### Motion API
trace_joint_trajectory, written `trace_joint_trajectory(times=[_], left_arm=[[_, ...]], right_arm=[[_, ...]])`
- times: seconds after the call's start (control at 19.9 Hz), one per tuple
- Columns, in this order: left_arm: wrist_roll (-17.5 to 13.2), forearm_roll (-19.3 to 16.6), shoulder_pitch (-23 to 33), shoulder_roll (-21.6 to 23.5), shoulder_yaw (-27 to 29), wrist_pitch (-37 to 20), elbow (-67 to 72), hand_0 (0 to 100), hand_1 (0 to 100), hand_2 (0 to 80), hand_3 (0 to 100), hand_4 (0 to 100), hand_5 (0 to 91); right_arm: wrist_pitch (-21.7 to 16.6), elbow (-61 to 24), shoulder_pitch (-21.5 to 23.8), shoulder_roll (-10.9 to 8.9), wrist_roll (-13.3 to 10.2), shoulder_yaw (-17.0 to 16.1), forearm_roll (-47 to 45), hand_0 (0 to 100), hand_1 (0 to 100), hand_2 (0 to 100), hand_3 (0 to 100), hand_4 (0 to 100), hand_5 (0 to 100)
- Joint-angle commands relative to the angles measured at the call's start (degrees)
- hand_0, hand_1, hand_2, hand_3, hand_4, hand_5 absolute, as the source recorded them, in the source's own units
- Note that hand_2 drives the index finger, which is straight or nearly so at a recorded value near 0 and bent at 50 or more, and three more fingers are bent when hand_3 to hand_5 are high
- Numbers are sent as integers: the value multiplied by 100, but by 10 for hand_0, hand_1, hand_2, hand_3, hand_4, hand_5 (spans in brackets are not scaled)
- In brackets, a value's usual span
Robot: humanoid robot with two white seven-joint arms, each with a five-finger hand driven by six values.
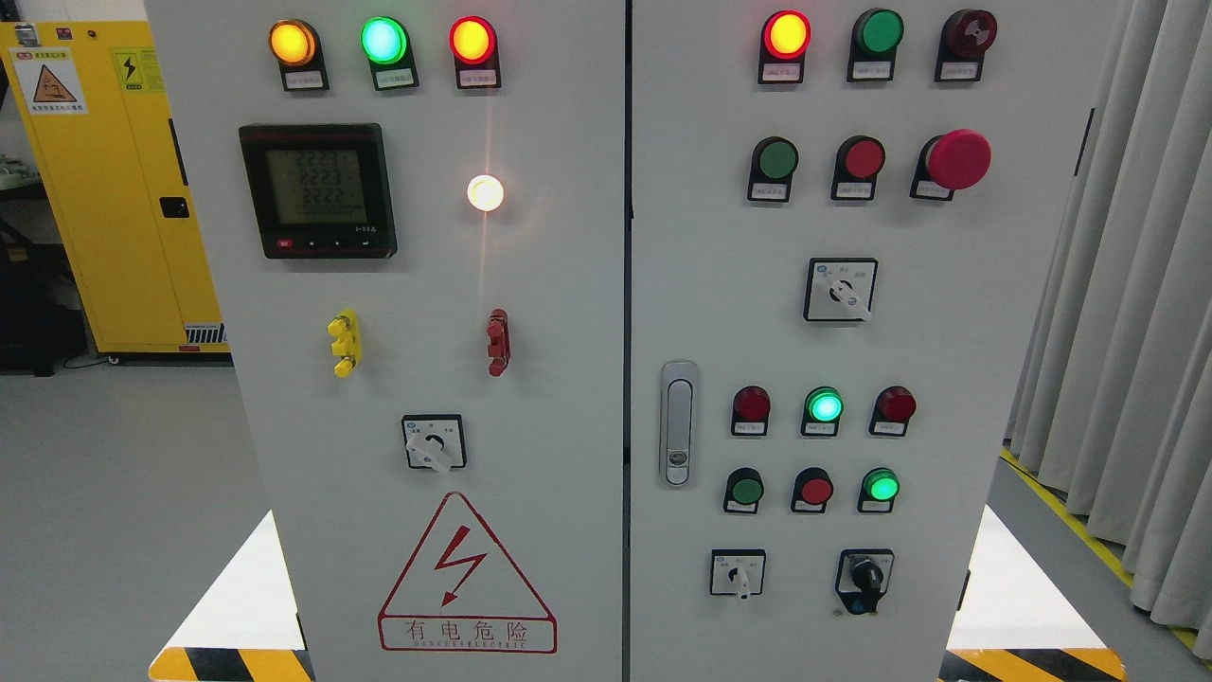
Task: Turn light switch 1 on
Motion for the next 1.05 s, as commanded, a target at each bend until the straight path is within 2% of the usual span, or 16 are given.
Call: trace_joint_trajectory(times=[0.0,0.15,0.3,0.45,0.85,1.0], left_arm=[[4,-192,-235,13,-598,61,2390,394,287,0,0,0,0],[47,-183,-235,-13,-1090,87,2399,415,228,0,0,0,0],[47,-201,-279,-22,-1205,148,2408,423,192,0,0,0,0],[74,-227,-436,-22,-1573,210,2653,406,149,0,0,0,0],[126,-25,-797,-4,-1504,219,3014,366,106,0,0,0,0],[126,203,-797,-22,-1268,219,3023,354,101,0,0,0,0]], right_arm=[[5,0,0,0,5,0,0,0,500,40,0,0,0],[5,0,0,0,5,0,0,0,500,40,0,0,0],[5,0,0,0,5,0,0,0,500,40,0,0,0],[5,0,0,0,5,0,0,0,500,40,0,0,0],[5,0,0,0,5,0,0,0,500,40,0,0,0],[5,0,0,0,-4,0,0,0,500,40,0,0,0]])
